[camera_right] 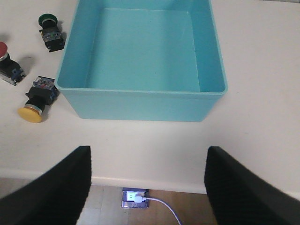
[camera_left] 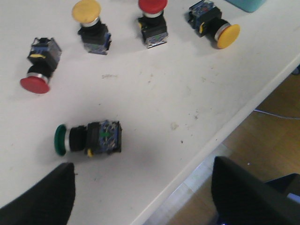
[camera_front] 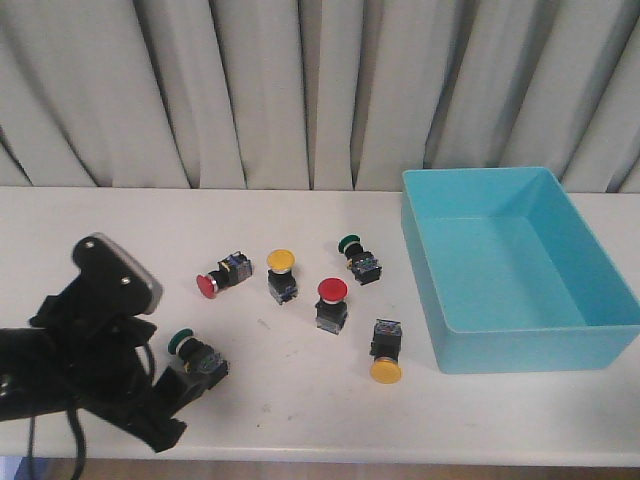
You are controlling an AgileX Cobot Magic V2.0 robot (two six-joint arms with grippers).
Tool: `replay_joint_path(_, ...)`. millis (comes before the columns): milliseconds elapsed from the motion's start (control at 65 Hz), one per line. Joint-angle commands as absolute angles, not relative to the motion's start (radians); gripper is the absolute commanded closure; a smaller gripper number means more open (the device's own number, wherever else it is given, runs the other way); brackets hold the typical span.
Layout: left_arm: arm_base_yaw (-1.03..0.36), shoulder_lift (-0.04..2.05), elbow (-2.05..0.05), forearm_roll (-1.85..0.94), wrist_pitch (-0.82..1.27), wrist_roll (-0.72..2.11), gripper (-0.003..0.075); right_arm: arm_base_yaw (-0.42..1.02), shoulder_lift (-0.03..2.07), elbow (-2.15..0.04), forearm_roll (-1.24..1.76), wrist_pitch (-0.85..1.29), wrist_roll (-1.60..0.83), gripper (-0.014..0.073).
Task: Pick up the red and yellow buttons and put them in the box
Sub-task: 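Reach the left gripper over the red mushroom button and grasp it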
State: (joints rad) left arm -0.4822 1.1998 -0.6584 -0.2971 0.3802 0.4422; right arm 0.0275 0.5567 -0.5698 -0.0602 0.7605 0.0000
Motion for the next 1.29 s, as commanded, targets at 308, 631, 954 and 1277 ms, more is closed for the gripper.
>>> replay_joint_path(308,-0.615,1.598,-1.046,-0.320,0.346,0.423,0.0134,0.022,0.566,-0.602,-0.067,0.702,-0.007,0.0088)
replay_joint_path(631,-0.618,1.874,-1.377,-0.148,0.511,0.102,0.0134,0.022,0.566,-0.602,-0.067,0.702,-0.007,0.0088)
replay_joint_path(954,-0.629,2.031,-1.599,-0.083,0.562,0.027,0.0134,0.022,0.566,-0.602,-0.069,0.702,-0.007,0.0088)
replay_joint_path(1277,-0.630,2.148,-1.717,-0.083,0.533,-0.026,0.0134,0.022,0.566,-0.602,-0.070,0.702,-0.007,0.0088)
